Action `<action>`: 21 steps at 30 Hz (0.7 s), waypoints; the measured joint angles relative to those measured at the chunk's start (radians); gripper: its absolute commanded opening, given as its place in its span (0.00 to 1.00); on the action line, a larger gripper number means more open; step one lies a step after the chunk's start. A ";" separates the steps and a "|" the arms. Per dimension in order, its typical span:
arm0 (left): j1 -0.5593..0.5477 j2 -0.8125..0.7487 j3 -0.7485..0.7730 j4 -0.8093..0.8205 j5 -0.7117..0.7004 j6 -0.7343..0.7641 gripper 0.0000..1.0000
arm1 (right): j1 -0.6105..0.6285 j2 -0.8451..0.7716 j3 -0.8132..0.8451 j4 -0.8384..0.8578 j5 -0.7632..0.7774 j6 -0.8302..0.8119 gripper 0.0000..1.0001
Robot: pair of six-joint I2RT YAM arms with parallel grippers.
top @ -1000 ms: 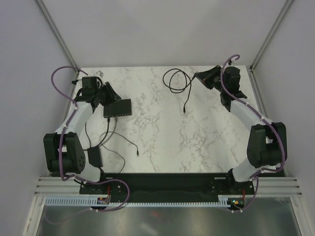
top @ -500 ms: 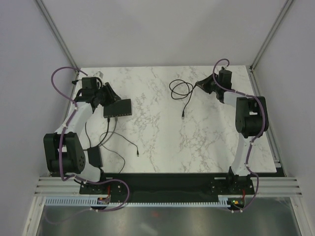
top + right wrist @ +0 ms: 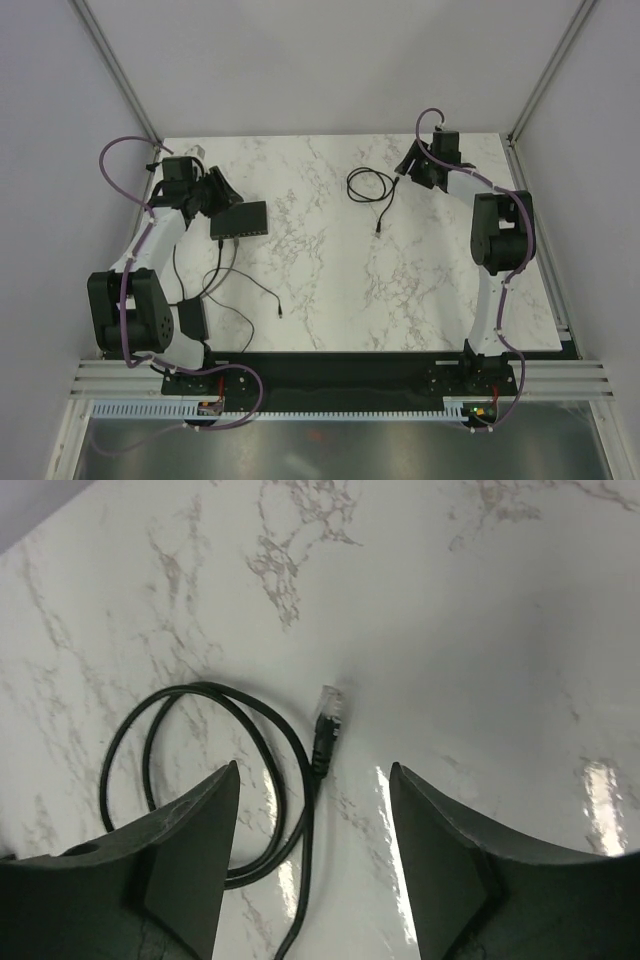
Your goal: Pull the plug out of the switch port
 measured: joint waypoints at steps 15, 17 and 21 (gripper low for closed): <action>0.084 -0.150 -0.210 -0.227 -0.383 -0.024 0.44 | 0.040 -0.183 -0.100 0.014 -0.011 -0.145 0.72; 0.081 -0.150 -0.238 -0.240 -0.426 -0.035 0.44 | 0.040 -0.183 -0.112 0.014 -0.030 -0.144 0.72; 0.065 -0.150 -0.285 -0.266 -0.507 -0.063 0.44 | 0.040 -0.183 -0.133 0.044 -0.065 -0.132 0.72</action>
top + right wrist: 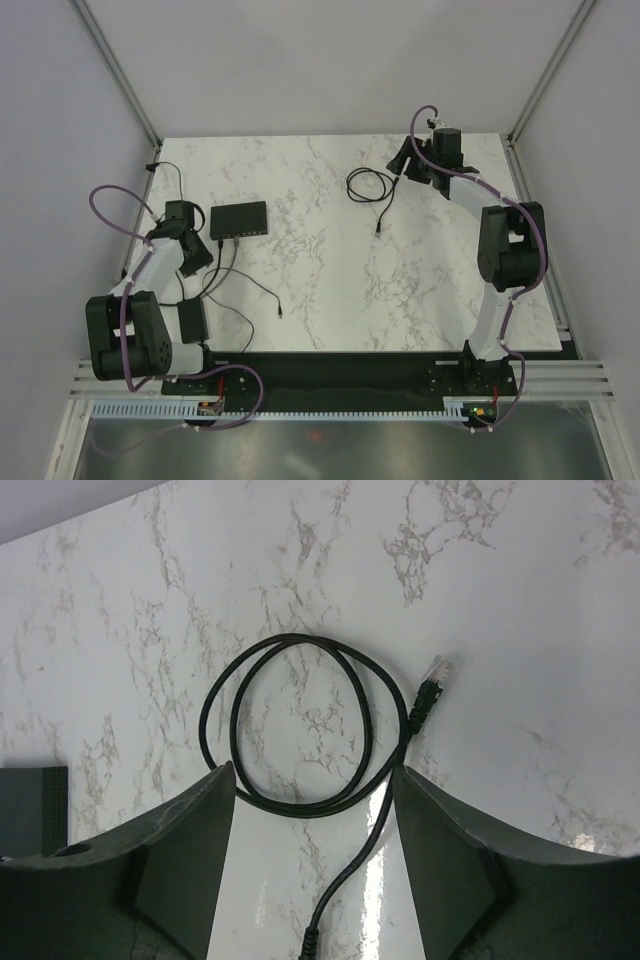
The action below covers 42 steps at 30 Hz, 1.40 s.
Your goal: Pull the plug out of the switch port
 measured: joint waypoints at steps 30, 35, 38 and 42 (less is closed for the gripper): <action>-0.020 0.055 -0.087 -0.012 -0.113 -0.092 0.02 | -0.007 0.000 -0.047 0.128 -0.117 0.088 0.71; 0.020 0.056 -0.078 -0.013 -0.110 -0.092 0.02 | -0.014 0.000 -0.049 0.136 -0.126 0.101 0.71; 0.067 0.047 -0.055 -0.017 -0.113 -0.091 0.02 | -0.016 0.001 -0.050 0.140 -0.132 0.106 0.71; 0.133 0.033 0.006 -0.029 -0.116 -0.078 0.02 | -0.021 0.002 -0.050 0.154 -0.146 0.120 0.71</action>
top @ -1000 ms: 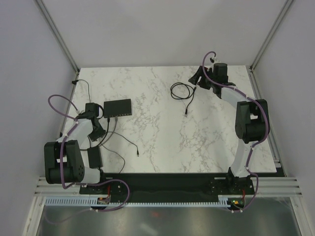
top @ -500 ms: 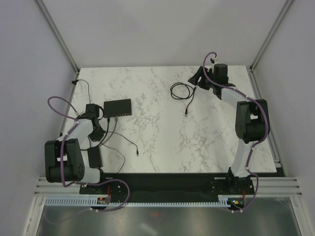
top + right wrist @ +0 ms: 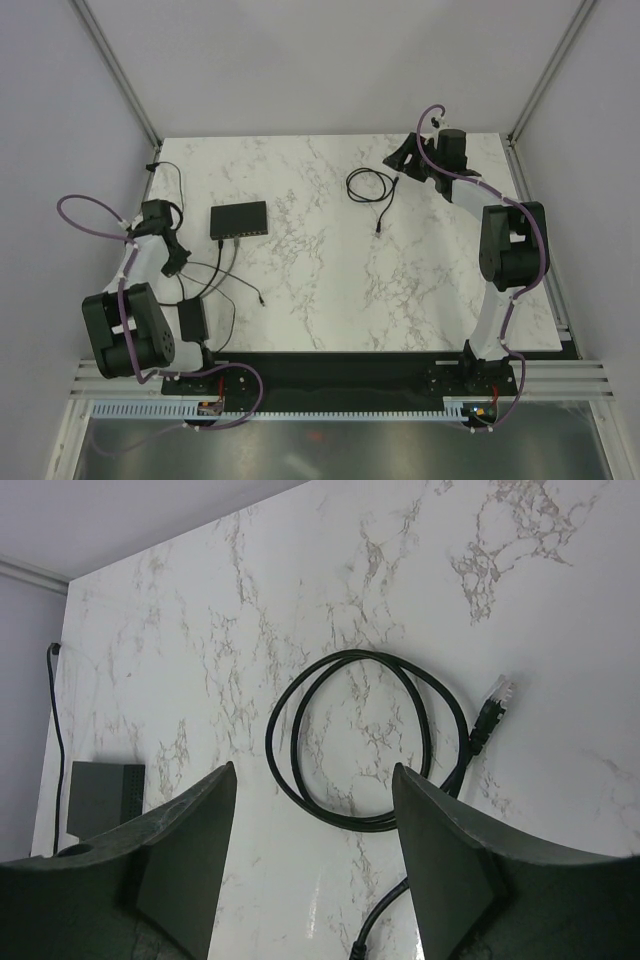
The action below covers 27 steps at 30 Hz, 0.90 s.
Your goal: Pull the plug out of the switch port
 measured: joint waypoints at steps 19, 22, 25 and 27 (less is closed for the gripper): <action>0.097 0.186 0.101 0.024 0.048 0.089 0.10 | -0.047 0.041 -0.048 0.137 -0.105 0.122 0.71; 0.100 0.205 0.092 0.026 0.048 0.090 0.23 | -0.052 0.041 -0.058 0.157 -0.119 0.142 0.70; 0.099 0.207 0.086 0.029 0.048 0.089 0.24 | -0.053 0.041 -0.058 0.170 -0.130 0.153 0.70; 0.099 0.207 0.084 0.034 0.048 0.089 0.24 | -0.053 0.041 -0.059 0.178 -0.135 0.158 0.70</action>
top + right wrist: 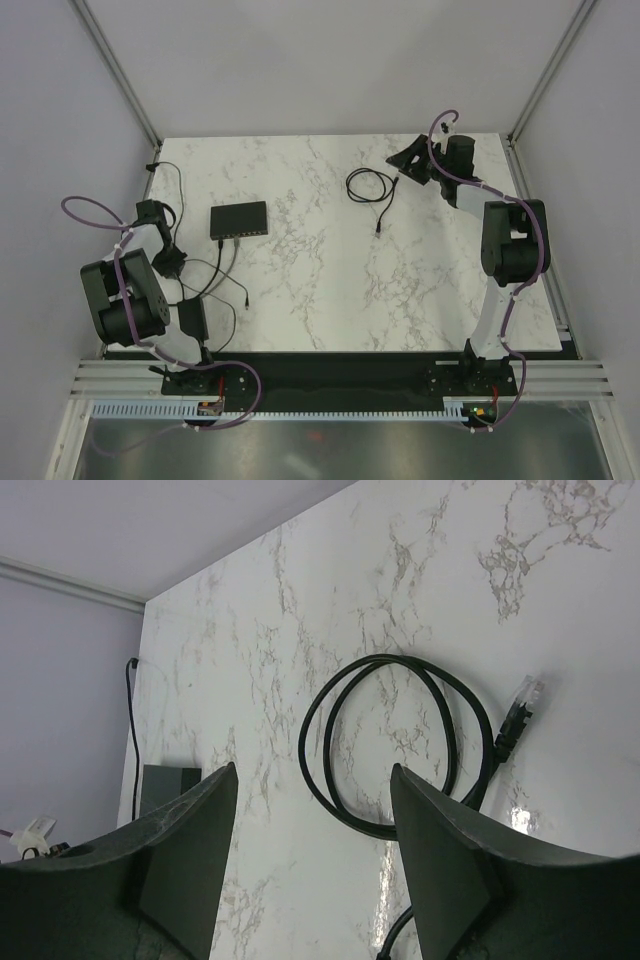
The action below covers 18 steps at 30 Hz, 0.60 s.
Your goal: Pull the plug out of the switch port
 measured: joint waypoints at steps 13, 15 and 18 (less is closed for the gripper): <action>0.000 0.027 -0.003 0.021 0.011 0.000 0.19 | -0.004 0.014 -0.001 0.020 -0.009 0.010 0.70; 0.000 0.028 -0.001 0.022 0.016 -0.001 0.04 | -0.005 0.016 -0.001 0.020 -0.009 0.011 0.70; 0.000 0.027 -0.001 0.023 0.018 0.006 0.02 | -0.005 0.016 -0.001 0.021 -0.010 0.013 0.70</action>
